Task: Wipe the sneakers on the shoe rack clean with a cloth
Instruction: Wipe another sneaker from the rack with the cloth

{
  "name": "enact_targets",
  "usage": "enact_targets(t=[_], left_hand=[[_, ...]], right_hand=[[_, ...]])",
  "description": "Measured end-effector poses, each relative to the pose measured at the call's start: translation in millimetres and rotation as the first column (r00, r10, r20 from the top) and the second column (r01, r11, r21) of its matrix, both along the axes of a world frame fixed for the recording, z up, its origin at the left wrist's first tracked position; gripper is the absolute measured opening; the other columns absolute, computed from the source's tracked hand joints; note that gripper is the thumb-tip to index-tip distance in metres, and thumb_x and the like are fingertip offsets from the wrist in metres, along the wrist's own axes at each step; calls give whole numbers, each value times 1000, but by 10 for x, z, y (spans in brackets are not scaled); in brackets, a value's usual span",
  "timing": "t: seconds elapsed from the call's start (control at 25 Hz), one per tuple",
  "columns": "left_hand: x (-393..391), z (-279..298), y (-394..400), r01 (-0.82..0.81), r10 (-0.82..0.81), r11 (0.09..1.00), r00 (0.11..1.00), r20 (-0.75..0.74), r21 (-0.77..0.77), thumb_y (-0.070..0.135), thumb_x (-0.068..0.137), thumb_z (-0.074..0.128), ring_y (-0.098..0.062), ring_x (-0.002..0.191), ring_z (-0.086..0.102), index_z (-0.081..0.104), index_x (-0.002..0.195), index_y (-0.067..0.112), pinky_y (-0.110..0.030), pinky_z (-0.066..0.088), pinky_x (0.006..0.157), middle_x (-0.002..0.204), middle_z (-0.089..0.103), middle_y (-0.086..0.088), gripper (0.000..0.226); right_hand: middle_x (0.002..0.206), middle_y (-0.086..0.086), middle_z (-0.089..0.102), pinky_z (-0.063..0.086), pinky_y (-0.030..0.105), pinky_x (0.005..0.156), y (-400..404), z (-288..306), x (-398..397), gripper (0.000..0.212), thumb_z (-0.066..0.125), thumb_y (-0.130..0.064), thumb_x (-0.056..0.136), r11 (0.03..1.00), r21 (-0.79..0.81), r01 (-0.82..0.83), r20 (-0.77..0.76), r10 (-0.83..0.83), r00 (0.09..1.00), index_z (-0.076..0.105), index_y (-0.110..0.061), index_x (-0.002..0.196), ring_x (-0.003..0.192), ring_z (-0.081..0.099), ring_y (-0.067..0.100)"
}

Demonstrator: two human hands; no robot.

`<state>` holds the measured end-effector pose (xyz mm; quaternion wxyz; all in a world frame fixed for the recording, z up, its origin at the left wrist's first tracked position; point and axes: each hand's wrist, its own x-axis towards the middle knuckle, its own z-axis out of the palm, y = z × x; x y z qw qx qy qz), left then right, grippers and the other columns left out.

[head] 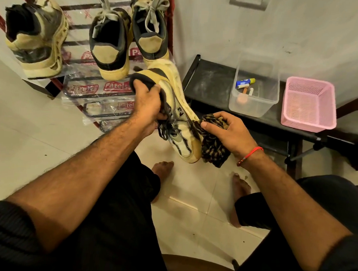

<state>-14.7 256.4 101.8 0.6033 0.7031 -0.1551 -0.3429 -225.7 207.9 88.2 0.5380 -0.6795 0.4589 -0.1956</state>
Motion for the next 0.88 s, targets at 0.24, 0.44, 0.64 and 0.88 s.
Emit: enact_targets(t=[0.24,0.44,0.64,0.88], left_hand=[[217,7,61,-292,208,955,785,-584,-51,2,104,38,-17,57,56,51,103,5,-35,57,48,76,54,-10,14],[159,-4,65,-185,111,982,722,-683,-36,19,104,55,-18,77,67,61,107,1,-39,61,52,83,65,-12,19],[-209,53,84,350,-295,931,891,-344,107,30,88,79,-24,94,75,60,129,1,-39,63,79,107,76,-13,53],[-316,173,82,560,-733,678,557,390,476,61,75,80,-7,111,60,53,115,16,-32,43,100,118,66,11,65]], right_hand=[[102,2,72,57,42,90,208,81,54,19,75,-26,87,976,-83,203,359,-161,919,68,-22,105,97,69,15],[104,7,71,57,49,90,234,86,90,20,77,-29,85,927,-71,367,473,-293,831,69,-23,102,99,69,22],[110,12,67,57,44,91,104,60,72,25,76,-35,83,814,-129,566,511,-435,742,67,-24,104,103,67,21],[112,17,66,57,42,90,-144,59,6,22,77,-38,81,762,-120,637,549,-484,682,65,-31,99,103,68,24]])
